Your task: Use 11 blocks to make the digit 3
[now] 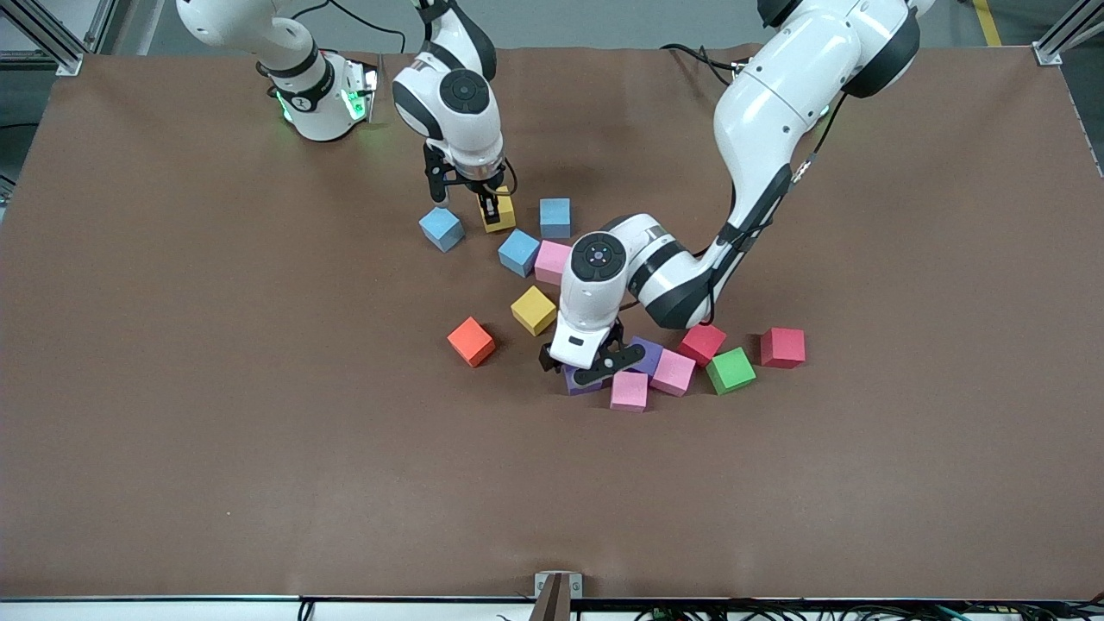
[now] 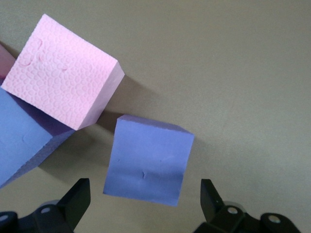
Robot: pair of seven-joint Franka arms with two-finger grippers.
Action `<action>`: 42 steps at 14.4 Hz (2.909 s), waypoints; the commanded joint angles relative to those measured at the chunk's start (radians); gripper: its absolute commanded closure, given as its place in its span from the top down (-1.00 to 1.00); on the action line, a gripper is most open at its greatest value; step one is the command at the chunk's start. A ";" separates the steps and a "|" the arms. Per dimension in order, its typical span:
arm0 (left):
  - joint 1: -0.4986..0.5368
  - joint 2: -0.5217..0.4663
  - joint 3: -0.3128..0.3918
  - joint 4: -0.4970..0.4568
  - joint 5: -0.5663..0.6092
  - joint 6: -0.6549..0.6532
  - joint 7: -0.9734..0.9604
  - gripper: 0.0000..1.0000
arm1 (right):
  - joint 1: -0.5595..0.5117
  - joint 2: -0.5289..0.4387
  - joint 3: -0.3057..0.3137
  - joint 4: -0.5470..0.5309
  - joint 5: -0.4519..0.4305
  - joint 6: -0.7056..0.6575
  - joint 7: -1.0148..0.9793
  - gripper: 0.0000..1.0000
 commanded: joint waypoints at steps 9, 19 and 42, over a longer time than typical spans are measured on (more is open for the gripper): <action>-0.022 0.069 0.043 0.069 0.010 0.019 0.023 0.21 | -0.068 0.097 -0.011 0.171 0.037 -0.008 0.029 -1.00; 0.041 -0.150 0.023 -0.098 -0.075 -0.065 -0.216 -0.43 | -0.016 0.097 -0.003 0.148 0.042 -0.045 0.052 -1.00; -0.019 -0.359 -0.182 -0.665 -0.121 0.082 -1.537 -0.43 | 0.036 0.153 -0.003 0.151 0.082 0.021 0.071 -1.00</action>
